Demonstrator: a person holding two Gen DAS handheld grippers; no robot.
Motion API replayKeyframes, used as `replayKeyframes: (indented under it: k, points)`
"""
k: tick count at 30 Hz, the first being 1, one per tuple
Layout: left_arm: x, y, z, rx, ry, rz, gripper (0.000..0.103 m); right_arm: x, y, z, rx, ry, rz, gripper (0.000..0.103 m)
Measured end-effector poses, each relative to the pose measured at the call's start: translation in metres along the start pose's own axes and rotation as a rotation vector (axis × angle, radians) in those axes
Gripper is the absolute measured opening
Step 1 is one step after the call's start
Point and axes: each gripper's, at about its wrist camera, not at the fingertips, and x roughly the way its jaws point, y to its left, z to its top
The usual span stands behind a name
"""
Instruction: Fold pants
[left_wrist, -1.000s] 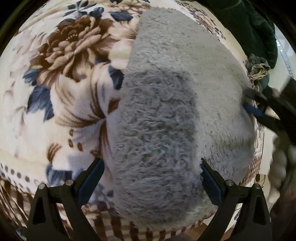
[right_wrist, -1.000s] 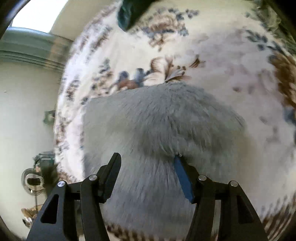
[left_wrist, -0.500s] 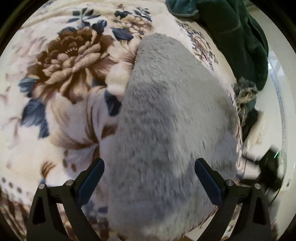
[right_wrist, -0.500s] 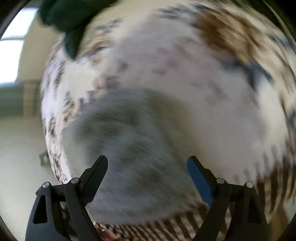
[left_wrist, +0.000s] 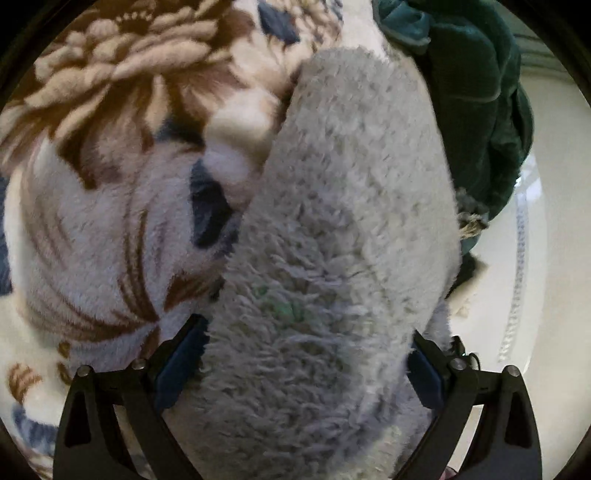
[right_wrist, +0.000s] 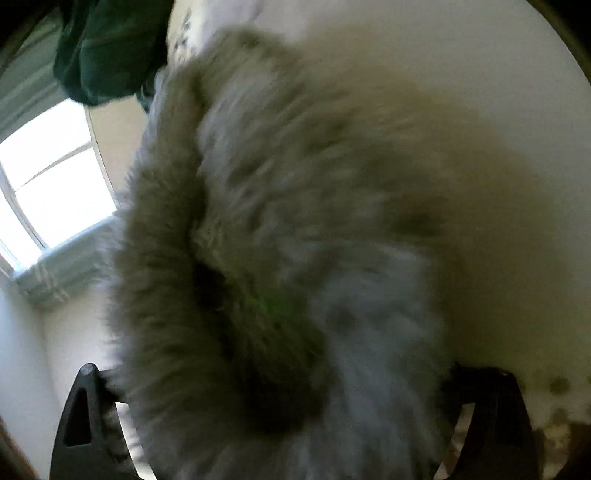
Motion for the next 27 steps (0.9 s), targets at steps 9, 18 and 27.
replayKeyframes:
  k: [9, 18, 27]
  points:
    - [-0.043, -0.037, 0.01, 0.071, -0.08, -0.14, 0.046, -0.009, 0.071, -0.023, -0.192, -0.058, -0.142, 0.045]
    - [-0.144, -0.068, 0.119, 0.169, -0.23, -0.196, 0.046, 0.051, 0.188, -0.023, -0.287, -0.103, -0.038, 0.045]
    - [-0.239, -0.015, 0.301, 0.209, -0.427, -0.126, 0.046, 0.256, 0.313, 0.033, -0.441, -0.051, 0.052, 0.045]
